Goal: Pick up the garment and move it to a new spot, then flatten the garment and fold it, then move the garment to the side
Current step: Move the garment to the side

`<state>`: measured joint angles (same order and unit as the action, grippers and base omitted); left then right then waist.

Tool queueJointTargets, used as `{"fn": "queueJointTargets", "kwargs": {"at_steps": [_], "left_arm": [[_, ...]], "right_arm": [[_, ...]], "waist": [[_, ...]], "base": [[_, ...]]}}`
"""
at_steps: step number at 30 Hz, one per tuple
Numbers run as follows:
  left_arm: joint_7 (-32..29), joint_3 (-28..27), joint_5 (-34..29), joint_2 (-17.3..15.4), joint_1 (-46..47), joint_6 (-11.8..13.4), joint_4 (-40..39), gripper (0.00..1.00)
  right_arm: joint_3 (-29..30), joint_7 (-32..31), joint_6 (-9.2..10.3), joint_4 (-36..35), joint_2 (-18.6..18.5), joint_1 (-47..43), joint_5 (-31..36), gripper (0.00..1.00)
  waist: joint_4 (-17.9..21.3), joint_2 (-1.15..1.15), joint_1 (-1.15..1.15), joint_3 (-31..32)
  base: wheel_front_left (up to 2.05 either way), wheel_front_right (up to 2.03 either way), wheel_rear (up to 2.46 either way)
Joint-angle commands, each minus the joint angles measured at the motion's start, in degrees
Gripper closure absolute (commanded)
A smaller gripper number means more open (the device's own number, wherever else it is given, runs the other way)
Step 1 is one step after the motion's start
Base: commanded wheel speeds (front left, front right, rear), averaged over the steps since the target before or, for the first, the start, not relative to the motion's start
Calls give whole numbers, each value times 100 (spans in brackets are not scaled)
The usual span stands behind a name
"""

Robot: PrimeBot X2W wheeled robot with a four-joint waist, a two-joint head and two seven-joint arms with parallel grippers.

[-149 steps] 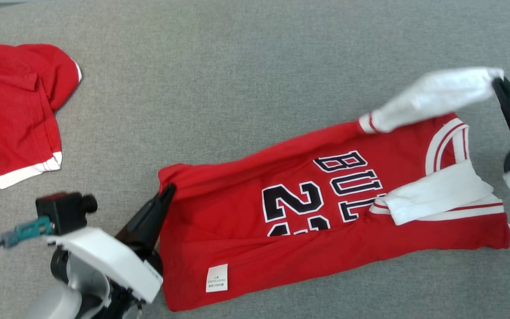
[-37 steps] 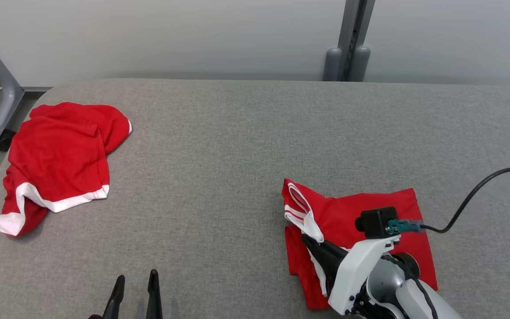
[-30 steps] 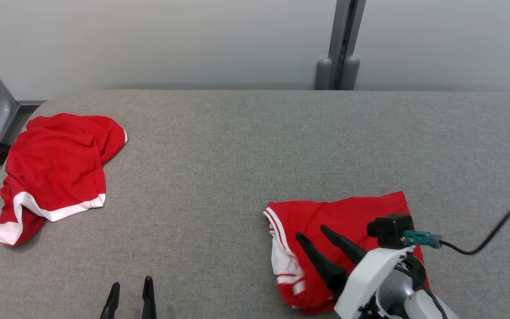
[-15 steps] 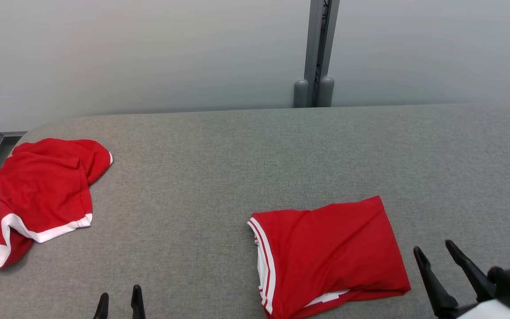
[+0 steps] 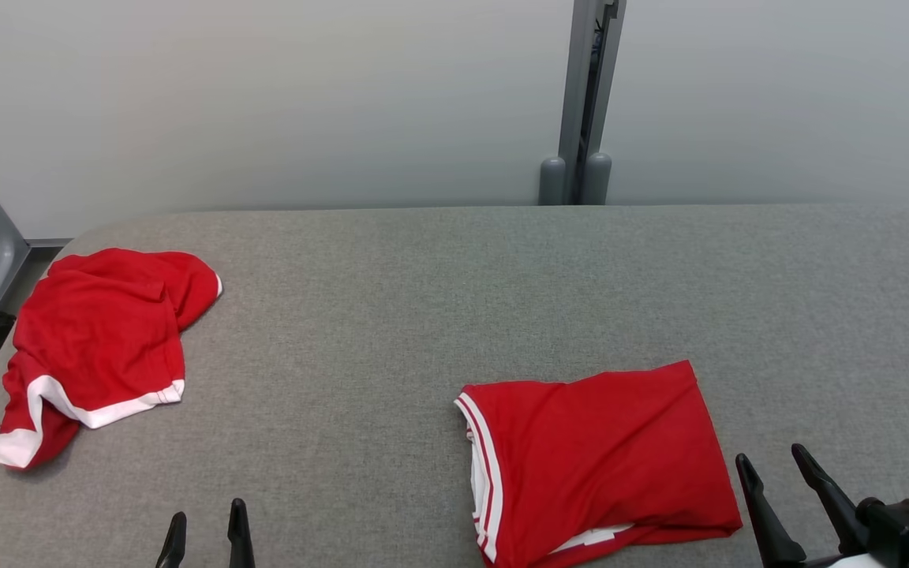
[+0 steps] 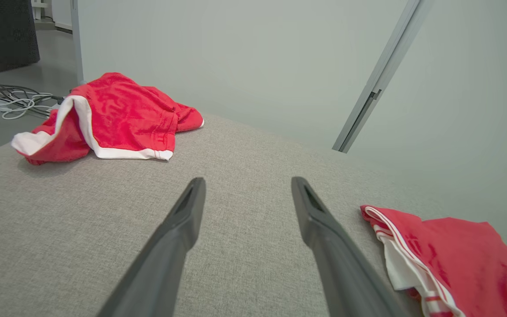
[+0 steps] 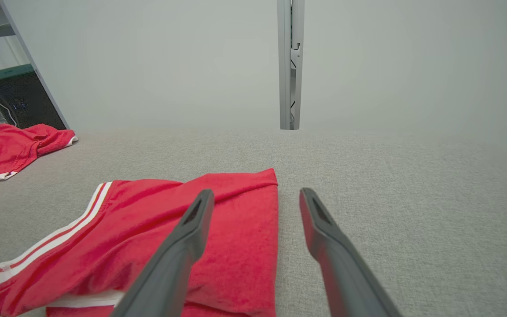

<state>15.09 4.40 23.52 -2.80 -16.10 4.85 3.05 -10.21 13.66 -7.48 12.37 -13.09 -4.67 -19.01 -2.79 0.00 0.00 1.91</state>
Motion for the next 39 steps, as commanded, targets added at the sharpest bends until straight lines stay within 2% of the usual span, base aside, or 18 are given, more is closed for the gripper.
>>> {"fn": "queueJointTargets", "kwargs": {"at_steps": [1,3,4,11,20,26,34,39], "left_arm": [[9,-34,-48,-21,13,-15,-26,0],[9,-41,-80,-21,6,-29,-42,0],[9,-41,-97,-20,7,-29,-55,0],[9,74,-247,-21,133,-131,-89,0],[9,106,-454,-19,275,-295,-7,0],[9,84,-397,-22,264,-234,-23,0],[9,32,-376,-22,164,-207,-2,0],[9,-35,-385,-21,108,-207,-8,0]], "right_arm": [[23,67,-3,63,-3,71,46,43],[18,91,-3,99,8,96,89,87],[6,102,-3,137,31,117,105,100],[-293,109,-3,657,253,570,296,100],[-868,136,-1,2221,741,1634,470,100],[-1107,157,-1,2846,824,1595,413,100],[-1051,157,-1,2618,639,1090,394,100],[-1099,158,-1,2062,569,904,434,100]], "waist": [[-30,0,0,26],[-55,0,0,49],[-68,0,0,55],[-177,0,0,-38],[-389,0,0,-307],[-472,0,0,-367],[-261,0,0,-315],[-3,0,0,-196]], "base": [[0,0,0],[0,0,0],[0,0,0],[0,0,0],[0,0,0],[0,0,0],[0,0,0],[0,0,0]]}}
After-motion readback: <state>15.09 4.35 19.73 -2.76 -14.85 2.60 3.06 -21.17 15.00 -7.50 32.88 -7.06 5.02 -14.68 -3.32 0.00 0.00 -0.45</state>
